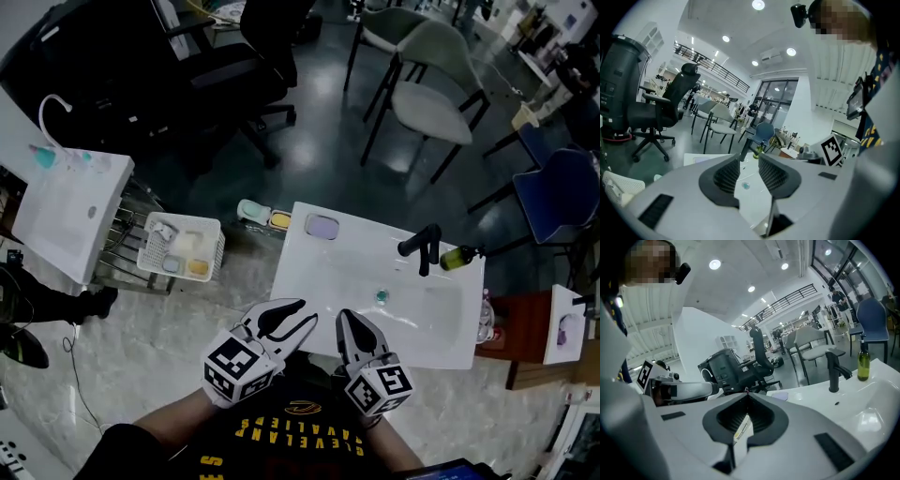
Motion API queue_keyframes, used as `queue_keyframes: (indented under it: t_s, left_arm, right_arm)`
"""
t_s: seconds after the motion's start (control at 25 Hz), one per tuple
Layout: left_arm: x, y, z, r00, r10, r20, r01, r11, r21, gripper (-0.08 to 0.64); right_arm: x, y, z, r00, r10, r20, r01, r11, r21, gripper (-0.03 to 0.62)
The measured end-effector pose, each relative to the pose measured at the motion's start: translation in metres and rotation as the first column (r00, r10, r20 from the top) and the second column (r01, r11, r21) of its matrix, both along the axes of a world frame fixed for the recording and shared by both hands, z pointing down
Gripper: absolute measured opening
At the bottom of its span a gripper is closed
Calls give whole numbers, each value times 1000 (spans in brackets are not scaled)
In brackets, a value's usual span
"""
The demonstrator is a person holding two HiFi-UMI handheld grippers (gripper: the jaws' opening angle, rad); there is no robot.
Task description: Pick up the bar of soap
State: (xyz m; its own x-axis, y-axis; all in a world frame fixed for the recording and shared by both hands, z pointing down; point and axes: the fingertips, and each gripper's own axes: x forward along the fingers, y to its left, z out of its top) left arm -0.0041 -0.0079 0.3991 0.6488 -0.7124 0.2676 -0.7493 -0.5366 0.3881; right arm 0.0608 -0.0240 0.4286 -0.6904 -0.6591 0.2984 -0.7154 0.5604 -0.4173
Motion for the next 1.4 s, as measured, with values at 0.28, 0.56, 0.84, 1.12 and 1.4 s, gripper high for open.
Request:
queue_keyframes:
  t_s: [0.28, 0.56, 0.84, 1.12, 1.4]
  left_arm:
    - [31, -21, 1, 999, -8, 46, 10, 1000, -27, 130]
    - [47, -30, 0, 997, -20, 77, 24, 999, -48, 136]
    - [48, -35, 4, 994, 10, 107, -3, 998, -64, 144]
    - [35, -52, 10, 992, 68, 110, -61, 996, -66, 146]
    - [17, -72, 18, 983, 138, 122, -132, 989, -60, 146]
  right_arm:
    - [26, -29, 4, 998, -22, 53, 24, 999, -31, 11]
    - [35, -43, 5, 994, -45, 97, 50, 998, -44, 11]
    - [33, -52, 10, 991, -28, 127, 36, 997, -67, 11]
    - [29, -67, 13, 992, 42, 118, -32, 996, -86, 11]
    - [26, -80, 14, 989, 116, 86, -109, 990, -88, 11]
